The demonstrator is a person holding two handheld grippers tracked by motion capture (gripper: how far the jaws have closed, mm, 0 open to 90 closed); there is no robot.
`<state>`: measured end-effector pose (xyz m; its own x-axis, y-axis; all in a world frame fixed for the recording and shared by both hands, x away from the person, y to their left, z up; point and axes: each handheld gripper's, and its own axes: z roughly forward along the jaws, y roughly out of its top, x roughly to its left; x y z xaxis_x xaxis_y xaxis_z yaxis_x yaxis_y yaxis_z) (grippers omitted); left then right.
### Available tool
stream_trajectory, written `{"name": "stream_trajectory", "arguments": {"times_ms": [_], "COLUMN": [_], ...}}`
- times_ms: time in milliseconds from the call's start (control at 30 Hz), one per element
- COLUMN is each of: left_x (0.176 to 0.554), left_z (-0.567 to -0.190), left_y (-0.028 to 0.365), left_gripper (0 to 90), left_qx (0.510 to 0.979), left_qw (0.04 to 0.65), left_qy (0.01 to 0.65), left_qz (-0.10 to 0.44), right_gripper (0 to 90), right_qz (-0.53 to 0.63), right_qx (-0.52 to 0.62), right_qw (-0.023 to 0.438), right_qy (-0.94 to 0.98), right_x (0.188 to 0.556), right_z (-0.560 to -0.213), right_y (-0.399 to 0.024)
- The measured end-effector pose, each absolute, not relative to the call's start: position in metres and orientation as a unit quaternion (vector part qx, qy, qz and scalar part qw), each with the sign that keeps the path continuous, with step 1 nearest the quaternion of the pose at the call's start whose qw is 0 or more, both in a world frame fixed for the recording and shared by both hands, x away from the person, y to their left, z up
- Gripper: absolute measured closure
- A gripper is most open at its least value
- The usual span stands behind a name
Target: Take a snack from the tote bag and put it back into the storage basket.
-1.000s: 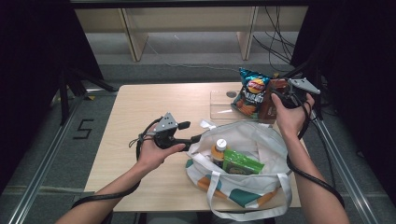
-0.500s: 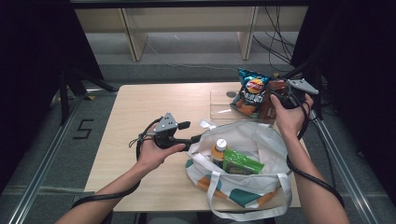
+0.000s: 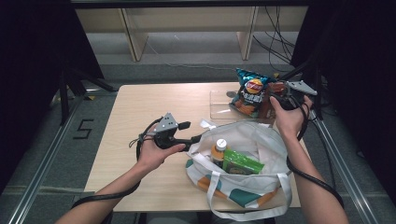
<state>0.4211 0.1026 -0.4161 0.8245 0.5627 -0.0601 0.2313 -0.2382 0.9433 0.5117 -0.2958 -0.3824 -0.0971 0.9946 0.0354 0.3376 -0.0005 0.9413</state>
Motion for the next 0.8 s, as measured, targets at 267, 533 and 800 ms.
{"name": "stream_trajectory", "arguments": {"times_ms": [267, 533, 800], "left_x": [0.4211, 0.4211, 0.4213], "left_z": [-0.4165, -0.4165, -0.4164], "left_y": [0.1023, 0.1024, 0.1024], "left_gripper": [31.1, 31.1, 31.1], "left_qx": [0.773, 0.773, 0.771], "left_qw": [0.561, 0.561, 0.565], "left_qy": [0.257, 0.257, 0.255], "left_qz": [0.147, 0.147, 0.145], "right_gripper": [38.9, 38.9, 38.3], "right_qz": [0.435, 0.428, 0.427], "right_qx": [0.562, 0.556, 0.554], "right_qw": [0.367, 0.370, 0.371], "right_qy": [0.600, 0.609, 0.611], "right_x": [0.5112, 0.5121, 0.5124], "right_z": [-0.3868, -0.3908, -0.3913], "right_y": [-0.2951, -0.2973, -0.2969]}}
